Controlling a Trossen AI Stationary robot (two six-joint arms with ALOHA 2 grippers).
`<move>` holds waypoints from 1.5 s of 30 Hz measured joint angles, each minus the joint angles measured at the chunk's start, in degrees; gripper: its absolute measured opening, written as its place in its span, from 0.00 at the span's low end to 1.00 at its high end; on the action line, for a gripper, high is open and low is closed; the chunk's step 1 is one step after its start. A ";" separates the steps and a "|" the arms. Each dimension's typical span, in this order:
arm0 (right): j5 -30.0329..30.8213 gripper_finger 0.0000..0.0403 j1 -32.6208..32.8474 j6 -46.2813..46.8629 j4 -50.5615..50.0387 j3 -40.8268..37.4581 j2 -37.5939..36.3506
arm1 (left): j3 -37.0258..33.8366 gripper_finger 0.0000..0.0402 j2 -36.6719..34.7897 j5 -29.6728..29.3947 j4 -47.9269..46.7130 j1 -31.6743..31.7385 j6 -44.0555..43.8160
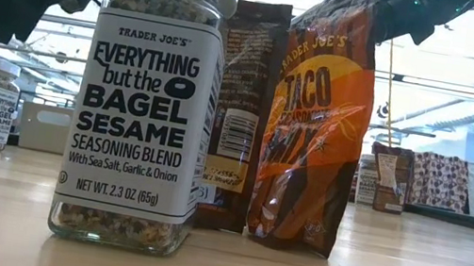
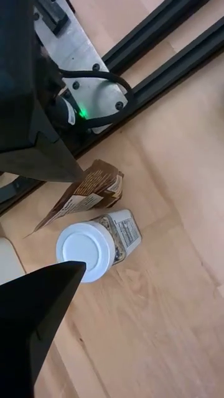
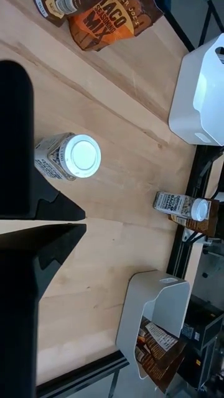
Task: Sort spices by type
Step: Put the brown seasoning bag into the top left white bin
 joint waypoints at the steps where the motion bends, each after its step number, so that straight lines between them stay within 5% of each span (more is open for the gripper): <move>1: 0.00 0.00 0.00 0.01 0.00 0.00 0.00 | 0.00 0.56 0.00 0.15 0.00 -0.24 -0.40; 11: 0.00 0.00 -0.02 -0.01 -0.02 0.00 0.00 | -0.02 0.56 0.26 4.57 -1.23 -3.61 -1.73; 19: -0.02 0.00 -0.01 -0.01 -0.02 0.00 0.00 | -0.02 0.56 2.17 2.53 -3.48 -6.41 -8.88; 45: -0.03 0.00 -0.02 -0.01 -0.39 0.00 0.00 | -6.03 0.55 6.86 -1.16 -3.30 -7.09 -5.36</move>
